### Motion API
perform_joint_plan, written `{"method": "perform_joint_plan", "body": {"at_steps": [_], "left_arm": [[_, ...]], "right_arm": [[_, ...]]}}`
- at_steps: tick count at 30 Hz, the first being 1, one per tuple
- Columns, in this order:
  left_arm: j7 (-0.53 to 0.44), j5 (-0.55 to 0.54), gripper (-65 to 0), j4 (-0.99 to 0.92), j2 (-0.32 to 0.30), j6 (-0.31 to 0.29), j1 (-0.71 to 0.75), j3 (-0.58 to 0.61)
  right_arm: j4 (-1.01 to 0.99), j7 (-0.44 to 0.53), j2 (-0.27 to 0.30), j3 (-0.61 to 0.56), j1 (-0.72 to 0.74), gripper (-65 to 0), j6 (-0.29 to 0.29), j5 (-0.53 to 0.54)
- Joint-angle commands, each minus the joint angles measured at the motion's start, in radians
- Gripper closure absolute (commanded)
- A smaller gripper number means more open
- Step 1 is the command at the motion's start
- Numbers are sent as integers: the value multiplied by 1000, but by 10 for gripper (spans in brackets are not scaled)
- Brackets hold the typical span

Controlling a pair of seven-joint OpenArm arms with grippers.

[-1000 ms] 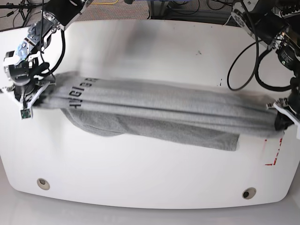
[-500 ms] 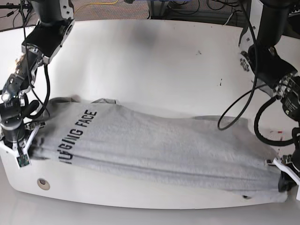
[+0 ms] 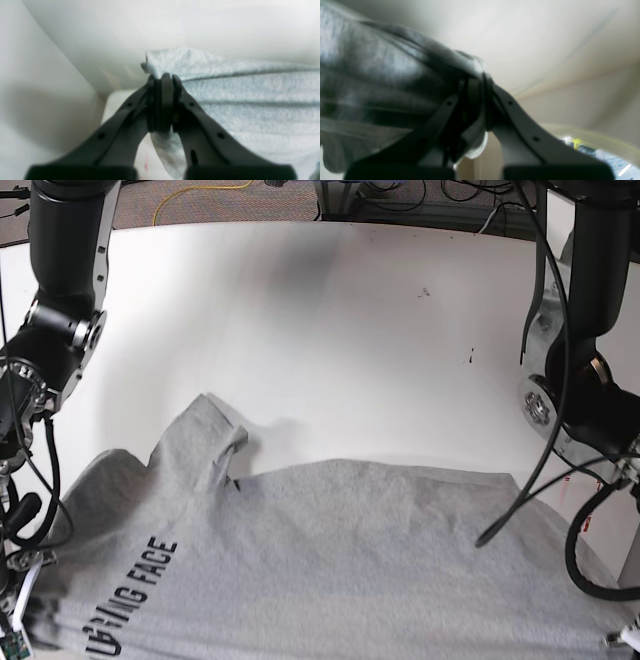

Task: Fold the T-shirt properly
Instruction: 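Swing the held hem over the shirt with both grippers, folding it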

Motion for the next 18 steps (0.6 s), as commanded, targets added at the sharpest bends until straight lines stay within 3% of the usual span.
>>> {"method": "perform_joint_plan", "body": {"at_steps": [1,10,18], "left_arm": [[-29,13,-3,-23,-15,0,-116,2],[-29,13,-3,-67,-16,0,-237,3],[-26,7,-3,-60,-18,-6,-152,14]], "right_arm": [[10,-31,36,-48,152,0,-7,-28],[12,-43,40,-140,310,0,-7,-27],[24,-43,65,-128,230,0,-7,-27]]}}
